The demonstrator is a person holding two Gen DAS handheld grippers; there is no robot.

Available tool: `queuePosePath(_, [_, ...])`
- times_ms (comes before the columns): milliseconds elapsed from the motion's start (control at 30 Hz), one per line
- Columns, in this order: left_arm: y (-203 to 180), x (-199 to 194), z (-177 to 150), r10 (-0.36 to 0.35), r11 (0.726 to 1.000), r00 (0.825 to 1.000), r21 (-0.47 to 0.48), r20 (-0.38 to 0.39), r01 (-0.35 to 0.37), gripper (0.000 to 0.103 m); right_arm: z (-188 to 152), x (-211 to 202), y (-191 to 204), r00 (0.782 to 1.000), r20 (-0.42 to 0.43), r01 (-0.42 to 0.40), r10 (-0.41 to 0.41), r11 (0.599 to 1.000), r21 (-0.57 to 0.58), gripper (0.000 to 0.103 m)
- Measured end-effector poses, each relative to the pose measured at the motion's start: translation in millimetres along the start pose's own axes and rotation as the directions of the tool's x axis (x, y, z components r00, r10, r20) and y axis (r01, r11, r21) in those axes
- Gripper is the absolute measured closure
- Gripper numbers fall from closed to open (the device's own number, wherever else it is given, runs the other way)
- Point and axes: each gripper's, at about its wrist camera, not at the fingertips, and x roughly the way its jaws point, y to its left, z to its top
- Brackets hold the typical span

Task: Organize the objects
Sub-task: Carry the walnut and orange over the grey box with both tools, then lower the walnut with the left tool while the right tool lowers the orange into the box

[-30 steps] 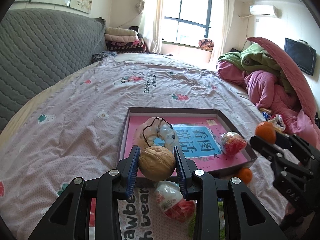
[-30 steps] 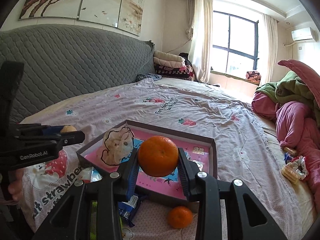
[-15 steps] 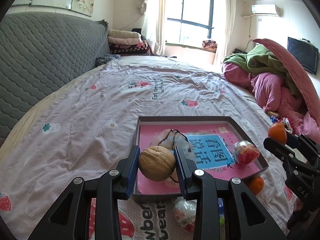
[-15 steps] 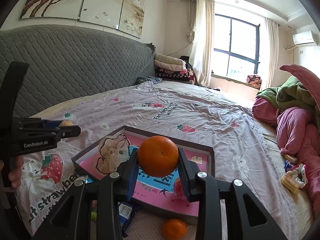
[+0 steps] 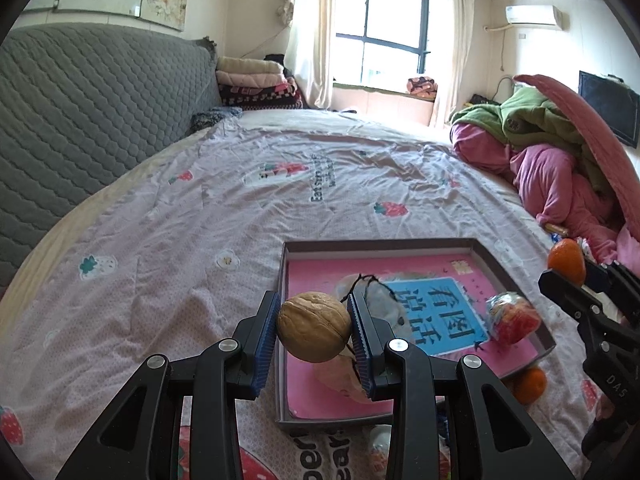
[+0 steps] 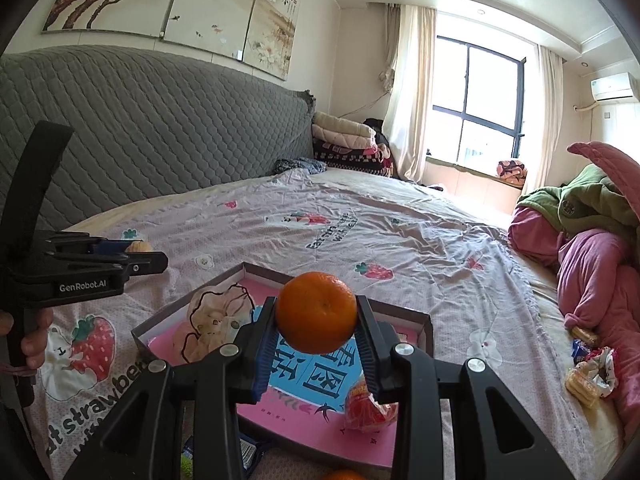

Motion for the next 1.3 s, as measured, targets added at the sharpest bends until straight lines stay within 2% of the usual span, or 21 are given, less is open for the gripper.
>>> queuePosePath(200, [2, 24, -15, -0.011, 1.0, 0.998, 0.001, -0.055, 0.011, 0.068, -9, 15, 6, 0.998, -0.059, -0.017, 0.016, 1.0, -0.012, 0.066])
queuePosePath(533, [1, 41, -34, -0.041, 0.999, 0.993, -0.008, -0.115, 0.041, 0.067, -29, 37, 13, 0.984, -0.164, -0.063, 0.066, 0.998, 0.021, 0.066])
queuePosePath(1300, [-10, 68, -49, -0.057, 0.998, 0.977, 0.012, -0.207, 0.061, 0.067, -47, 63, 11, 0.957, -0.271, -0.084, 0.099, 0.994, 0.068, 0.066])
